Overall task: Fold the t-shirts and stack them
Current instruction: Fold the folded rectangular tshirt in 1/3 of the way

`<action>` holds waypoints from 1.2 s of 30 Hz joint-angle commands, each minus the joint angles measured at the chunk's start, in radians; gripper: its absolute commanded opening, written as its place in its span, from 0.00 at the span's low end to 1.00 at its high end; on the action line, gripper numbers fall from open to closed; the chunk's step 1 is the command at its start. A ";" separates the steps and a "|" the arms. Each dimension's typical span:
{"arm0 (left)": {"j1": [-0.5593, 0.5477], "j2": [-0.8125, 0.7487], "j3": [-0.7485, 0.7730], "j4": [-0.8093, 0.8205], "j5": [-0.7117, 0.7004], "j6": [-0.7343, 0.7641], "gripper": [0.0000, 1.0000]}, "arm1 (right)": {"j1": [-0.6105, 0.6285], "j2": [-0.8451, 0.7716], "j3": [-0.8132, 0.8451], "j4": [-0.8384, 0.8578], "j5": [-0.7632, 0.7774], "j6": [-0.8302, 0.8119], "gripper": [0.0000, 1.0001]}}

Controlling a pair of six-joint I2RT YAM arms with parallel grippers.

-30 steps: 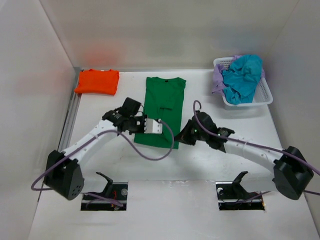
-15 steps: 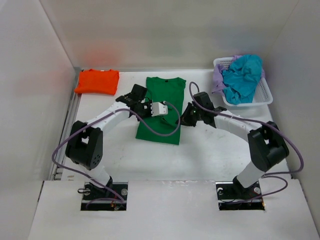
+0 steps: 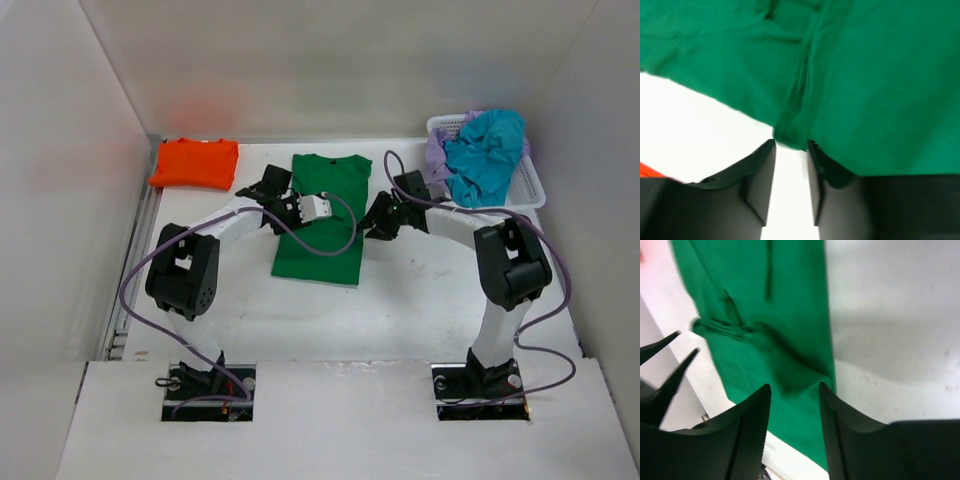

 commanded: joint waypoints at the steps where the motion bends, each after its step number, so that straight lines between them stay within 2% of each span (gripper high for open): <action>1: 0.035 0.033 0.050 0.139 -0.082 -0.057 0.33 | -0.032 0.004 0.084 0.081 -0.023 -0.043 0.49; 4: 0.064 0.037 0.068 0.218 -0.177 -0.066 0.42 | -0.058 -0.014 0.105 0.089 -0.023 -0.063 0.52; 6: 0.084 -0.017 0.064 0.230 -0.176 -0.051 0.51 | -0.074 -0.048 0.095 0.079 -0.011 -0.078 0.53; 8: 0.095 -0.101 0.022 0.200 -0.105 0.000 0.56 | -0.081 -0.092 0.066 0.070 -0.006 -0.089 0.53; 10: 0.086 -0.231 -0.083 0.131 0.000 0.114 0.61 | -0.077 -0.157 0.011 0.037 0.003 -0.094 0.54; 13: 0.025 -0.399 -0.272 -0.035 0.072 0.291 0.64 | -0.001 -0.250 -0.100 -0.020 0.058 -0.100 0.57; 16: -0.063 -0.479 -0.445 -0.080 0.039 0.362 0.63 | 0.096 -0.312 -0.200 -0.062 0.144 -0.079 0.59; 20: -0.121 -0.493 -0.579 0.046 -0.030 0.345 0.64 | 0.167 -0.352 -0.296 -0.059 0.196 -0.004 0.61; 30: -0.124 -0.376 -0.581 0.156 -0.069 0.279 0.63 | 0.267 -0.347 -0.390 0.027 0.215 0.116 0.61; 33: -0.127 -0.333 -0.591 0.203 -0.109 0.253 0.55 | 0.294 -0.334 -0.390 0.035 0.218 0.139 0.61; 36: -0.123 -0.309 -0.591 0.209 -0.113 0.230 0.40 | 0.308 -0.309 -0.379 0.033 0.228 0.155 0.61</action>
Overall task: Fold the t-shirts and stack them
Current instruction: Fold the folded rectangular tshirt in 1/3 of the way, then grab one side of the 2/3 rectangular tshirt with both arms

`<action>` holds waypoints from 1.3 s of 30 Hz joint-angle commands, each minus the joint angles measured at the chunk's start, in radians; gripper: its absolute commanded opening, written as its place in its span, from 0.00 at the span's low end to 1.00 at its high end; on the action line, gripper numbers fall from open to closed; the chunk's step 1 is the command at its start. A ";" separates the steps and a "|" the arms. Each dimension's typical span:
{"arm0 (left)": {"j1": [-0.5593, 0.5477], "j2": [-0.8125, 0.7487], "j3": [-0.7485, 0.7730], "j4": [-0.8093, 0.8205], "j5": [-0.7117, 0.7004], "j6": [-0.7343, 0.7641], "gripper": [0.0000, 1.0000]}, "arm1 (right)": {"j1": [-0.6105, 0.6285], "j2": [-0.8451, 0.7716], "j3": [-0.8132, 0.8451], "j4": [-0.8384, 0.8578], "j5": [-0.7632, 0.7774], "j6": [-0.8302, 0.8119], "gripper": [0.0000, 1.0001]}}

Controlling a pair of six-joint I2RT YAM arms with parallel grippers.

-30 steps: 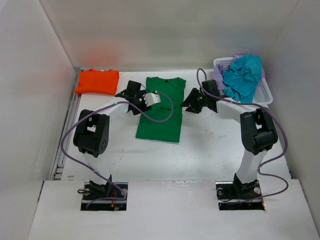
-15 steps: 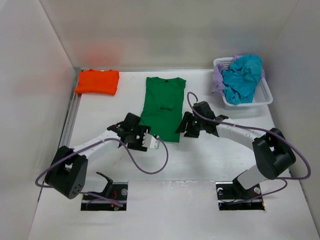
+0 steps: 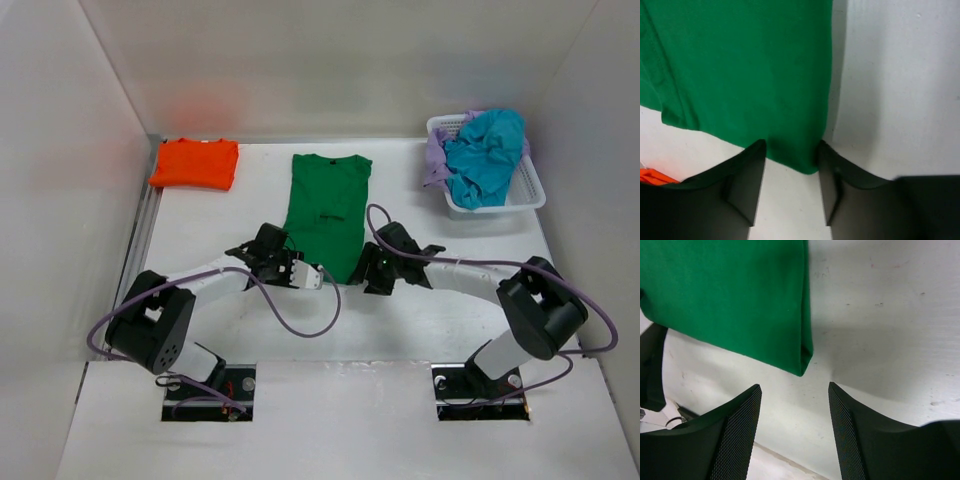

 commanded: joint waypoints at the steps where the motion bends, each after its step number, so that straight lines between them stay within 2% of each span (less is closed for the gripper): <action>1: 0.002 0.048 -0.012 -0.003 -0.012 -0.051 0.36 | 0.016 0.030 0.009 0.043 0.034 0.044 0.60; 4: -0.006 0.042 -0.009 -0.003 -0.014 -0.069 0.28 | 0.016 0.055 0.005 0.044 0.050 0.051 0.58; 7: -0.013 0.031 -0.007 -0.006 -0.009 -0.083 0.23 | 0.009 0.079 -0.001 0.060 0.069 0.051 0.50; 14: -0.021 0.009 -0.009 -0.021 -0.009 -0.103 0.19 | -0.001 0.139 0.045 0.097 0.060 0.060 0.45; 16: -0.022 0.002 -0.010 -0.027 -0.009 -0.111 0.18 | -0.003 0.148 0.045 0.100 0.066 0.066 0.35; 19: -0.026 -0.014 -0.009 -0.048 -0.008 -0.125 0.13 | -0.009 0.150 0.033 0.107 0.062 0.069 0.09; 21: -0.027 -0.027 -0.001 -0.087 -0.008 -0.132 0.10 | -0.009 0.136 0.024 0.107 0.054 0.072 0.00; 24: -0.041 -0.066 0.003 -0.148 -0.029 -0.178 0.07 | -0.004 0.086 0.001 0.100 0.033 0.072 0.00; 29: -0.157 -0.213 -0.020 -0.349 -0.075 -0.293 0.06 | 0.081 -0.052 -0.056 0.029 0.016 0.081 0.00; 35: -0.334 -0.408 0.035 -0.769 -0.040 -0.479 0.06 | 0.317 -0.273 -0.097 -0.170 0.030 0.164 0.00; 39: -0.421 -0.494 0.155 -1.005 0.026 -0.600 0.07 | 0.471 -0.420 -0.058 -0.333 0.062 0.265 0.00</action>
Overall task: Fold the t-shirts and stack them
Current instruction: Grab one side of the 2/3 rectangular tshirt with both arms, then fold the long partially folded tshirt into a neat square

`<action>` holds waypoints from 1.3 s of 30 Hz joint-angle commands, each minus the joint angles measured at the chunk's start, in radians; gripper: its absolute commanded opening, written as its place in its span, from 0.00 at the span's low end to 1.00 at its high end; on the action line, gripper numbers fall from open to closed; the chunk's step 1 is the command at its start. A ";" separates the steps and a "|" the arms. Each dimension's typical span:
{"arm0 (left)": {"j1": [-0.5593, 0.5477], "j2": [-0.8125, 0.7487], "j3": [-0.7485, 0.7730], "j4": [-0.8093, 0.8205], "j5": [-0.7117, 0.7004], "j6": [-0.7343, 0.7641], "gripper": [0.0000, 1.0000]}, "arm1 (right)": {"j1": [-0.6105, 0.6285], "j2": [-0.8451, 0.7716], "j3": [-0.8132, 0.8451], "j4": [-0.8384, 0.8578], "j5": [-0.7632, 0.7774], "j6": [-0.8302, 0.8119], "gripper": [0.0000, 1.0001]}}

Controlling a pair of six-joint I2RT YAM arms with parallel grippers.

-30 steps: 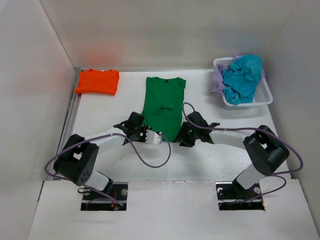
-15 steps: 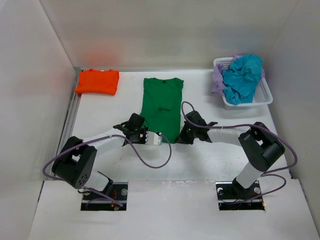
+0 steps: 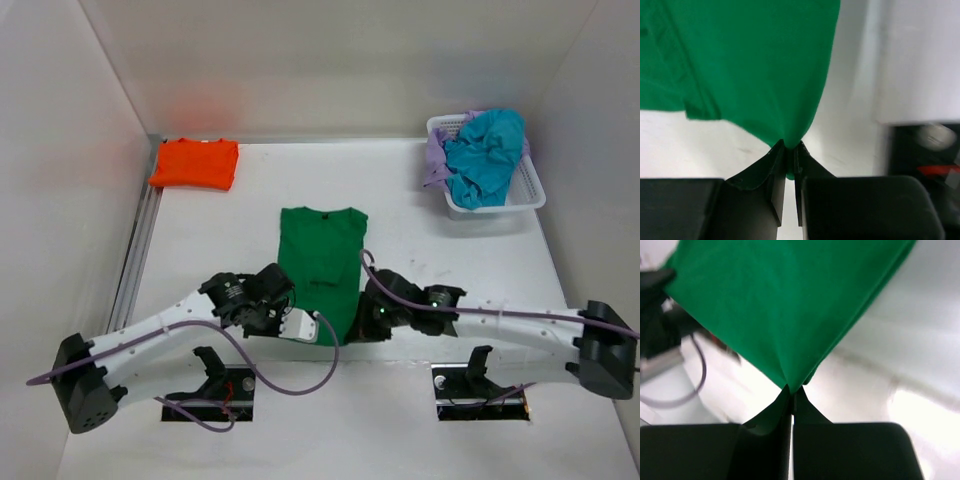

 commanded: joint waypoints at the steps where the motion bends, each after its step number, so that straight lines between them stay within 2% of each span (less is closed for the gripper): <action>1: -0.046 -0.062 0.161 -0.304 0.084 -0.176 0.07 | 0.089 -0.109 0.057 -0.199 0.038 0.112 0.00; 4: -0.033 -0.057 0.295 -0.394 0.150 -0.213 0.09 | 0.111 -0.165 0.124 -0.280 0.057 0.131 0.00; 7: 0.040 -0.015 0.367 -0.389 0.186 -0.210 0.10 | 0.082 -0.179 0.149 -0.294 0.057 0.108 0.00; 14: 0.371 0.185 0.488 -0.210 0.275 -0.153 0.08 | -0.151 -0.104 0.173 -0.205 -0.017 -0.042 0.00; 17: 0.460 0.303 0.568 -0.138 0.304 -0.164 0.08 | -0.245 -0.036 0.189 -0.156 -0.043 -0.107 0.00; 25: 0.508 0.505 0.698 0.026 0.286 -0.190 0.09 | -0.438 0.113 0.252 -0.050 -0.092 -0.190 0.00; 35: 0.542 0.714 0.801 0.137 0.256 -0.210 0.12 | -0.544 0.323 0.293 0.039 -0.138 -0.242 0.01; 39: 0.556 0.805 0.840 0.183 0.249 -0.224 0.14 | -0.592 0.369 0.288 0.074 -0.121 -0.246 0.07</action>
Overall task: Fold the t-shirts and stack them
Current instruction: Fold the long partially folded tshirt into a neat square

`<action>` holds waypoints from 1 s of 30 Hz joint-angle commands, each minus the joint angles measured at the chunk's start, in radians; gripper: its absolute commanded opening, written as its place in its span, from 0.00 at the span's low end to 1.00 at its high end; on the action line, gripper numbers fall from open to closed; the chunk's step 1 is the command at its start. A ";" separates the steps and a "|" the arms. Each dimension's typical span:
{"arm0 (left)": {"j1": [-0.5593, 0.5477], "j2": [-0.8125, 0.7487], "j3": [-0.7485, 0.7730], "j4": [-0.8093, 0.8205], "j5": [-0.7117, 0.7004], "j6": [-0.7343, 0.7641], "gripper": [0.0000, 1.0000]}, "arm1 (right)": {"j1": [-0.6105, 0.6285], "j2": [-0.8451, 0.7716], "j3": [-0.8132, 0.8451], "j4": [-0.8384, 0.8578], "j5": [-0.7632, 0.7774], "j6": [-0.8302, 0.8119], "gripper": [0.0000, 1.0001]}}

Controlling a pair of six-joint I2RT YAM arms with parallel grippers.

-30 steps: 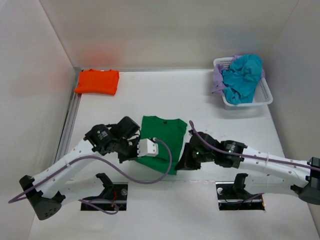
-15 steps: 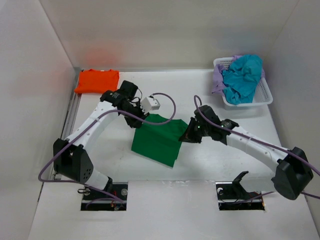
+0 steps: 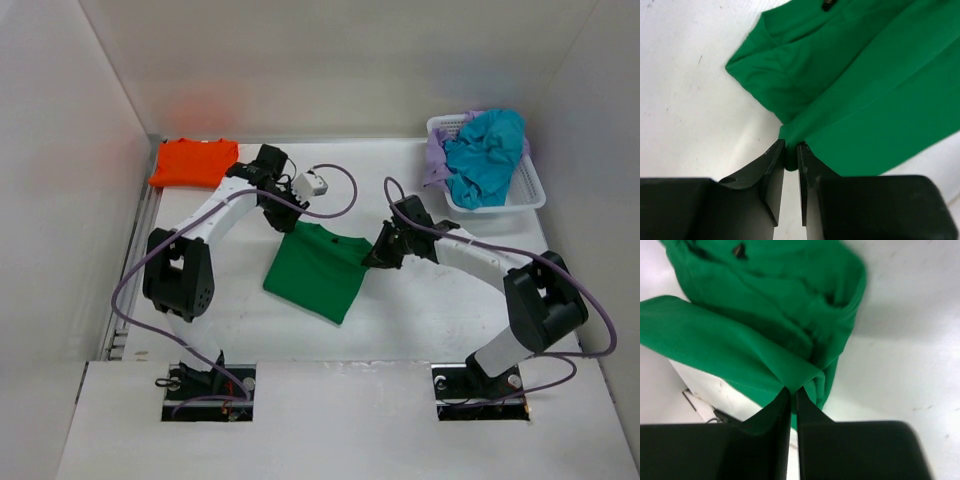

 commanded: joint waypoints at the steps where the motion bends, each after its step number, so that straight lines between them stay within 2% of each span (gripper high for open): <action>1: 0.025 0.049 0.068 0.094 -0.018 -0.025 0.14 | -0.043 0.018 0.031 0.068 0.022 -0.029 0.12; 3: 0.028 0.087 0.087 0.141 -0.018 -0.043 0.15 | -0.068 0.030 0.030 0.109 0.040 -0.022 0.26; 5: 0.030 0.118 0.100 0.183 -0.026 -0.059 0.19 | -0.089 0.050 0.037 0.163 0.054 -0.017 0.36; 9: 0.036 0.170 0.119 0.259 -0.086 -0.079 0.28 | -0.128 0.085 0.068 0.256 0.066 -0.026 0.37; 13: 0.066 0.152 0.125 0.338 -0.158 -0.122 0.43 | -0.133 0.038 0.065 0.260 0.118 -0.055 0.31; 16: 0.083 0.061 0.092 0.344 -0.141 -0.163 0.44 | -0.082 -0.069 0.021 0.252 0.154 -0.055 0.20; 18: 0.077 -0.006 0.026 0.342 -0.078 -0.152 0.44 | -0.016 -0.134 -0.015 0.224 0.186 -0.033 0.15; 21: 0.045 -0.072 -0.085 0.300 0.012 -0.128 0.36 | 0.059 -0.175 -0.038 0.105 0.256 0.044 0.05; 23: 0.033 -0.066 -0.120 0.282 0.031 -0.129 0.32 | 0.088 -0.177 -0.047 0.059 0.295 0.078 0.02; 26: 0.030 -0.008 -0.148 0.281 0.037 -0.152 0.29 | 0.093 -0.107 -0.041 0.060 0.278 0.081 0.01; 30: 0.040 0.069 -0.122 0.302 0.035 -0.195 0.30 | 0.093 0.051 0.048 0.097 0.256 0.028 0.00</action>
